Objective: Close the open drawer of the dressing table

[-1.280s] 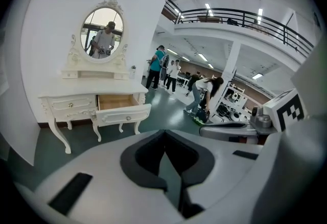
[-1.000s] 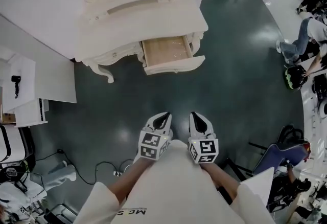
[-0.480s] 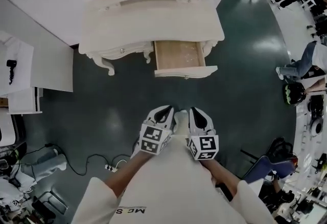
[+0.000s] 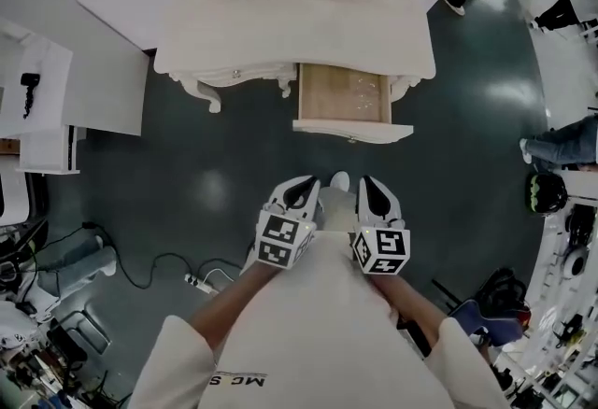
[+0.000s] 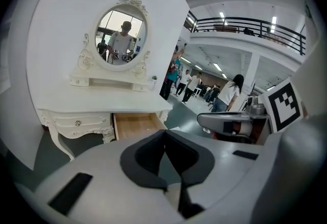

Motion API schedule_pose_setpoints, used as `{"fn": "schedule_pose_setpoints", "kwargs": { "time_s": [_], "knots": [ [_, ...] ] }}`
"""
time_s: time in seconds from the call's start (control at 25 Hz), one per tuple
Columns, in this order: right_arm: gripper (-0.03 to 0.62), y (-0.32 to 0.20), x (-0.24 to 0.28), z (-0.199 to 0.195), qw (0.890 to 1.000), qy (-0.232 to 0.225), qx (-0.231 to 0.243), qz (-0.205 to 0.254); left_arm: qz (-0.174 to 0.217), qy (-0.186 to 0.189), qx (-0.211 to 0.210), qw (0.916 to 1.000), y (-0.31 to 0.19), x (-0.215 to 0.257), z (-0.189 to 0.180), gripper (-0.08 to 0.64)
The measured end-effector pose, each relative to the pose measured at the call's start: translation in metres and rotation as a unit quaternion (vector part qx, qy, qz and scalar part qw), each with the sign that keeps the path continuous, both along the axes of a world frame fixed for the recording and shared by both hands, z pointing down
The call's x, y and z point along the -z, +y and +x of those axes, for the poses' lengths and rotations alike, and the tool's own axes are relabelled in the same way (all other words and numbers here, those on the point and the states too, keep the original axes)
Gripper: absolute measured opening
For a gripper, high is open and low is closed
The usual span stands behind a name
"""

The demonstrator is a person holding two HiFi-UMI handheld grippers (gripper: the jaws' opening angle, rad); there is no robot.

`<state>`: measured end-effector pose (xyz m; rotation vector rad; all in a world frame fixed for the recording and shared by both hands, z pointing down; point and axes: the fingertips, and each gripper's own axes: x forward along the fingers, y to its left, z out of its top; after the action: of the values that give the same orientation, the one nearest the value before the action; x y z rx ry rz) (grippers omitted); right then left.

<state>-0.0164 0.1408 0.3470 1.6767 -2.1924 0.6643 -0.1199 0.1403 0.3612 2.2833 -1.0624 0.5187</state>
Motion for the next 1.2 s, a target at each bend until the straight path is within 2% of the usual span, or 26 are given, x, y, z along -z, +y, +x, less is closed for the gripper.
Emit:
{"fn": "schedule_pose_setpoints", "kwargs": {
  "time_s": [0.44,0.72,1.0,1.2],
  "knots": [
    [0.003,-0.025,-0.031,0.031,0.999,-0.023,0.031,-0.035,-0.041,-0.033,0.008,0.9986,-0.02,-0.03,0.045,0.009],
    [0.004,-0.036,-0.05,0.041,0.997,-0.035,0.049,-0.054,-0.047,-0.046,0.013,0.9977,-0.031,-0.045,0.066,0.009],
    [0.006,-0.036,-0.066,0.053,0.993,-0.052,0.077,-0.066,-0.052,-0.068,0.0,0.9963,-0.029,-0.065,0.085,0.011],
    [0.005,-0.037,-0.083,0.056,0.992,-0.037,0.094,-0.073,-0.056,-0.078,0.004,0.9954,-0.035,-0.079,0.085,0.009]
  ]
}}
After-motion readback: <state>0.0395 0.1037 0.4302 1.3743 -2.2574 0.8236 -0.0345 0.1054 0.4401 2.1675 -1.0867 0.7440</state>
